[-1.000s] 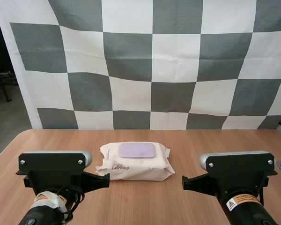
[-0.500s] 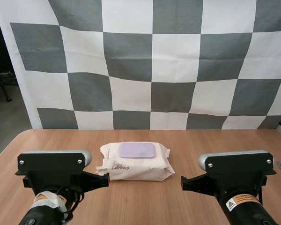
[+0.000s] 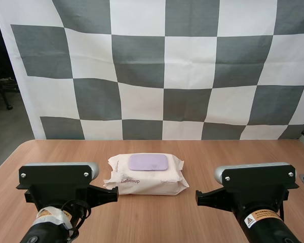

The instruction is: Open the wet wipes lid

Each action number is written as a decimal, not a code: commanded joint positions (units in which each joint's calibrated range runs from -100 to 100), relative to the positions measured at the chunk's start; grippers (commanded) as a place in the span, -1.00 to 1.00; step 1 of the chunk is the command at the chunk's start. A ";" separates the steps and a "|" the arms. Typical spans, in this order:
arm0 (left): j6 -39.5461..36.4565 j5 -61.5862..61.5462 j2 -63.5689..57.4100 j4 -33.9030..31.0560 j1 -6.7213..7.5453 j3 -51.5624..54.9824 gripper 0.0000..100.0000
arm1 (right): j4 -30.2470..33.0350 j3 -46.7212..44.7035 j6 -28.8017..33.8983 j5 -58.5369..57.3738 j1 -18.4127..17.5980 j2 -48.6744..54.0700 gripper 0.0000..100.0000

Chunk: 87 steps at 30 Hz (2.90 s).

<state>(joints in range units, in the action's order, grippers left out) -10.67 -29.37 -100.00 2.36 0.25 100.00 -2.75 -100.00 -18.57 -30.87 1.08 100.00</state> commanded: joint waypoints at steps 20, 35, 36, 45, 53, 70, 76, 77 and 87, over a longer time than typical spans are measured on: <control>0.06 0.03 0.00 0.07 0.00 0.00 -1.00 | -0.04 0.00 -0.04 -0.13 -0.01 0.00 -1.00; 0.06 0.03 0.00 0.07 0.00 0.00 -1.00 | -9.72 0.00 -0.04 -0.13 -0.01 0.00 -1.00; 0.06 0.03 0.00 0.07 0.00 0.00 -1.00 | -9.86 0.00 -0.04 -0.13 -0.01 0.00 -1.00; 0.06 0.03 0.00 0.07 0.09 0.00 -1.00 | -5.82 0.00 -0.04 -0.13 -0.01 0.00 -1.00; 0.06 2.18 0.00 0.43 0.09 0.00 -1.00 | -2.41 0.00 -4.88 8.37 -0.01 0.00 -1.00; 9.87 25.78 0.00 -0.08 0.09 0.00 -1.00 | -3.82 0.00 -13.29 85.04 -0.01 0.00 -1.00; 10.50 55.00 0.00 0.08 0.09 0.00 -1.00 | -15.02 0.00 -16.48 104.31 -0.01 0.00 -1.00; 10.50 58.25 0.00 0.08 0.09 0.00 -1.00 | -16.00 0.00 -16.48 107.41 -0.01 0.00 -1.00; 10.40 75.46 0.00 0.08 0.09 0.00 -1.00 | -22.07 0.00 -16.48 123.21 -0.01 0.00 -1.00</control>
<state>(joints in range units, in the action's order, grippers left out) -0.25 29.70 -100.00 2.36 0.31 100.00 -24.54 -100.00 -35.00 61.80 1.08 99.99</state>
